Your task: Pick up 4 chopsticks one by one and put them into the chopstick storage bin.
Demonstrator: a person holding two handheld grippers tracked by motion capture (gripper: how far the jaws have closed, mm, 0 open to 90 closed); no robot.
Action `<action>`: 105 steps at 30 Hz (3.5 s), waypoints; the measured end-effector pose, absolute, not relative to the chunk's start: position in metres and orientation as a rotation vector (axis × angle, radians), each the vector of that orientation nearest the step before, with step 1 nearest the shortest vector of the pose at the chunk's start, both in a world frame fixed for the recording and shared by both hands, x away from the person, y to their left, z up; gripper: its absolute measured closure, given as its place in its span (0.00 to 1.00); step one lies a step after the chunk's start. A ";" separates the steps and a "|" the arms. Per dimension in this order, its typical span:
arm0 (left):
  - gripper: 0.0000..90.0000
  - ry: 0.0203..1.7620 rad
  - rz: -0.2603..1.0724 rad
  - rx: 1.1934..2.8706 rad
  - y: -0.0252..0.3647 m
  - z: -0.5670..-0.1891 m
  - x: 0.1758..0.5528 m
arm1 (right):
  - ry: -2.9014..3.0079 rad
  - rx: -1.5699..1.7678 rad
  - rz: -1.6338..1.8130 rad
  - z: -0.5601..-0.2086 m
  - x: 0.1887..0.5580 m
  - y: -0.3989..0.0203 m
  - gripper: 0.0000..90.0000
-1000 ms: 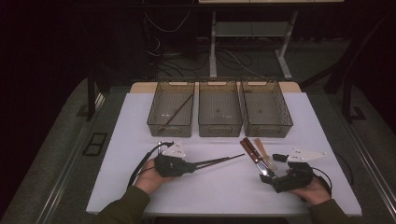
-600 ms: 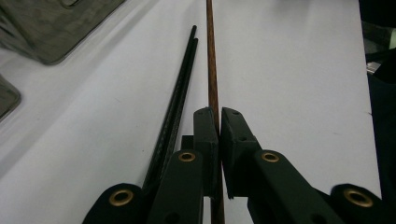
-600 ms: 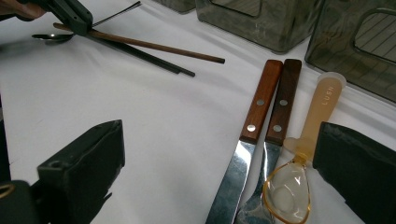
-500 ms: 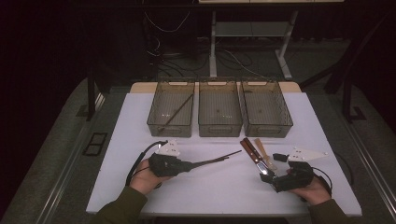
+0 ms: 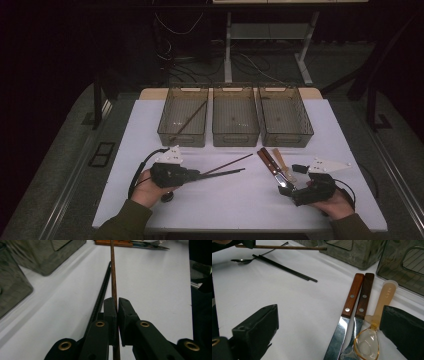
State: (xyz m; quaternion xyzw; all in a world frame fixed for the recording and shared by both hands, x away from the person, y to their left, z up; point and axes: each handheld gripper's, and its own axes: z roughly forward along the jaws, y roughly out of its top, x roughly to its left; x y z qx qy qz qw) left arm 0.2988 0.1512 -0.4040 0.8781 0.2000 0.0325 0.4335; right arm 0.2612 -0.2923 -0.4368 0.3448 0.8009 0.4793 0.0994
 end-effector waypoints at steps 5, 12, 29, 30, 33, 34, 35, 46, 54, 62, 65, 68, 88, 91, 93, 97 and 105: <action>0.94 0.527 0.089 2.175 0.156 -0.399 0.303 | 2.369 1.017 1.418 -0.437 0.262 -0.292 0.03; 0.94 0.550 0.121 2.144 0.162 -0.391 0.307 | 2.367 1.016 1.421 -0.437 0.261 -0.292 0.03; 0.94 0.674 0.209 2.103 0.180 -0.372 0.333 | 2.365 1.025 1.427 -0.436 0.261 -0.292 0.03; 0.94 0.682 0.211 2.100 0.180 -0.371 0.334 | 2.364 1.026 1.428 -0.436 0.261 -0.292 0.03; 0.94 0.707 0.220 2.096 0.182 -0.369 0.341 | 2.363 1.022 1.428 -0.436 0.261 -0.292 0.03; 0.94 0.711 0.222 2.096 0.182 -0.369 0.343 | 2.363 1.022 1.428 -0.436 0.261 -0.292 0.03; 0.94 0.716 0.228 2.097 0.182 -0.368 0.345 | 2.364 1.023 1.428 -0.436 0.261 -0.292 0.03; 0.94 0.784 0.268 2.079 0.184 -0.360 0.366 | 2.361 1.016 1.435 -0.436 0.260 -0.292 0.03; 0.94 0.841 0.304 2.071 0.187 -0.353 0.383 | 2.360 1.016 1.436 -0.435 0.260 -0.292 0.03; 0.94 0.902 0.349 2.072 0.190 -0.346 0.402 | 2.358 1.021 1.440 -0.435 0.260 -0.293 0.03; 0.94 0.936 0.355 2.059 0.190 -0.346 0.409 | 2.356 1.022 1.441 -0.435 0.260 -0.293 0.03; 0.94 0.958 0.363 2.068 0.191 -0.347 0.416 | 2.357 1.020 1.441 -0.435 0.260 -0.293 0.03; 0.94 1.151 0.421 2.036 0.185 -0.370 0.458 | 2.359 1.016 1.447 -0.435 0.260 -0.293 0.03; 0.94 1.161 0.445 2.072 0.181 -0.373 0.464 | 2.359 1.012 1.450 -0.435 0.260 -0.293 0.03; 0.94 1.175 0.447 2.089 0.180 -0.376 0.467 | 2.359 1.012 1.451 -0.435 0.260 -0.293 0.03; 0.94 1.198 0.442 2.106 0.178 -0.380 0.471 | 2.361 1.007 1.454 -0.434 0.259 -0.293 0.03; 0.94 1.236 0.424 2.133 0.176 -0.387 0.474 | 2.360 1.005 1.455 -0.434 0.259 -0.293 0.03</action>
